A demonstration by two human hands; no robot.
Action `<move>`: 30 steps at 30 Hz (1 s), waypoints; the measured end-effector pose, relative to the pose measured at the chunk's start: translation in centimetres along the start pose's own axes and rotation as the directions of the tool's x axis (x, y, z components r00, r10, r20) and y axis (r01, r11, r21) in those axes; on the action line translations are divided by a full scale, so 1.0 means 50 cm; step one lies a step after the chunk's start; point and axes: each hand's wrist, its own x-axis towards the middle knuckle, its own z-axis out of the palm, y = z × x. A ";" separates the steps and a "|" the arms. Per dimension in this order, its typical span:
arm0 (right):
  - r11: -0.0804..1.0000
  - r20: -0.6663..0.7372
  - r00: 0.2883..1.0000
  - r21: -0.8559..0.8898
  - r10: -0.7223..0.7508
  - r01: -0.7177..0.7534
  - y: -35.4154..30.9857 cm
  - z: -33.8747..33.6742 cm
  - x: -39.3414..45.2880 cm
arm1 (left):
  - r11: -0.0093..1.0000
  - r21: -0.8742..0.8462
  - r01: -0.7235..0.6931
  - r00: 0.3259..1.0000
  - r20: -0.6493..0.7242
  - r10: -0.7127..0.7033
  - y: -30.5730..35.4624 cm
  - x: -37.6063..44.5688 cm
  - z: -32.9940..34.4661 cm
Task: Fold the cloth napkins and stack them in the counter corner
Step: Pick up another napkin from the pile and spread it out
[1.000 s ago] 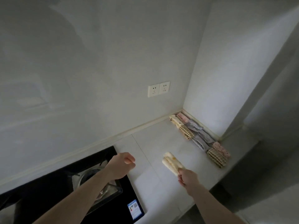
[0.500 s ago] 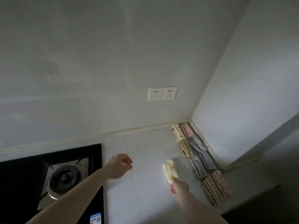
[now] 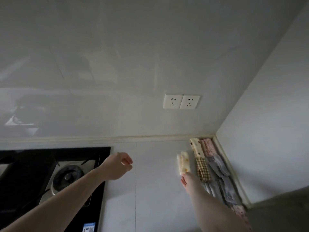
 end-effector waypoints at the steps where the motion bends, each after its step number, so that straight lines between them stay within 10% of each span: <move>1: 1.000 0.024 0.999 0.012 -0.024 0.024 -0.013 0.009 0.004 | 1.000 -0.008 0.007 1.000 -0.011 -0.007 0.006 0.002 -0.002; 13: 0.997 0.163 0.986 0.073 -0.036 0.025 -0.124 0.081 0.067 | 0.998 -0.027 0.062 0.997 -0.050 -0.063 0.008 0.010 0.002; 18: 0.984 0.209 0.978 -0.170 -0.007 0.043 -0.145 0.075 0.033 | 0.996 -0.032 0.085 0.995 -0.043 -0.086 -0.008 -0.001 0.000; 23: 0.773 0.080 0.989 -0.617 -0.128 0.150 -0.077 0.055 0.017 | 0.995 -0.044 0.094 0.995 -0.029 -0.095 -0.038 -0.036 0.000; 30: 0.494 0.294 0.934 -0.793 -0.204 0.357 0.064 0.116 -0.088 | 0.984 -0.081 0.160 0.983 -0.078 -0.166 -0.108 -0.163 -0.016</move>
